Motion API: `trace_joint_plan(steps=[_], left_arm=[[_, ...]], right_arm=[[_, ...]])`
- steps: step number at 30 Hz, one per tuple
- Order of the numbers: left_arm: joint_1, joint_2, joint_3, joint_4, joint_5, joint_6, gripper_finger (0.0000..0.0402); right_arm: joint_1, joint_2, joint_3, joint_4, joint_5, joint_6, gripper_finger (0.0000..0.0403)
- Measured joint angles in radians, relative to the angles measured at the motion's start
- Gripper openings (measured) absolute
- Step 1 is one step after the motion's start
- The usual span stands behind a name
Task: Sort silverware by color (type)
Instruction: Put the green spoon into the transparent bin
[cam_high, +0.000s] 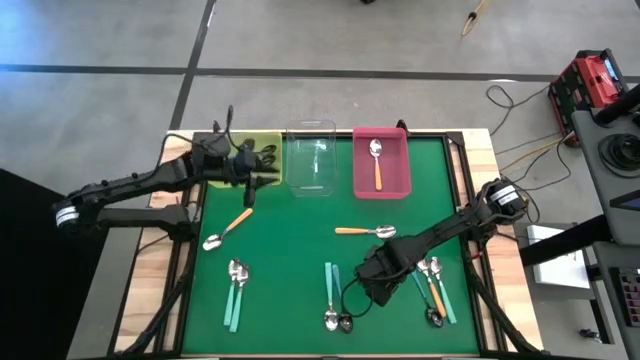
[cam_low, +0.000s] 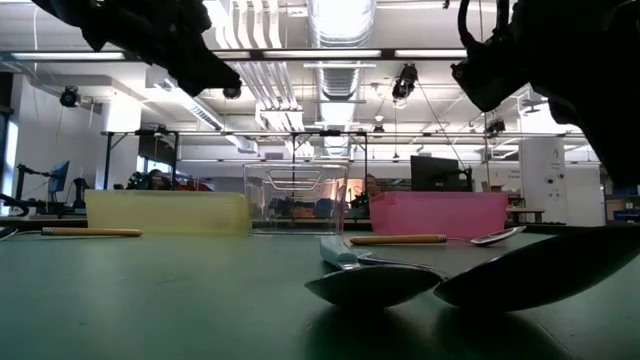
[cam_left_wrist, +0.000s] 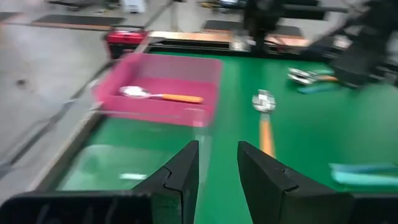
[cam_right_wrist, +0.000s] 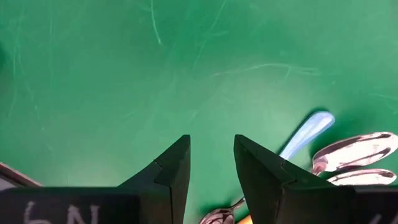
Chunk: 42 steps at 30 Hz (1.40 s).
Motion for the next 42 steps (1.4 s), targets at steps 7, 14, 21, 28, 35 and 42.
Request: trace_joint_plan(steps=[7,14,21,28,35,42], left_arm=[[-0.241,0.016,-0.017,0.021,0.0,0.076,0.0093],[-0.435,0.113,-0.019,0.14,-0.009,0.126,0.0093],[-0.488,0.249,-0.019,0.272,-0.01,0.194,0.0093],[-0.517,0.409,0.05,0.272,-0.009,0.258,0.0093],[-0.566,0.557,0.147,0.229,0.018,0.395,0.0093],[-0.568,0.685,0.275,0.175,0.07,0.427,0.0093]], right_arm=[[0.001,0.0,0.0,0.004,0.001,-0.019,0.0114],[0.01,-0.005,0.0,0.026,0.049,-0.091,0.0114],[0.016,-0.051,0.001,0.045,0.134,-0.163,0.0114],[0.002,-0.153,0.002,0.05,0.241,-0.236,0.0114],[-0.002,-0.293,0.002,0.104,0.393,-0.263,0.0114],[-0.015,-0.405,0.002,0.177,0.484,-0.341,0.0114]])
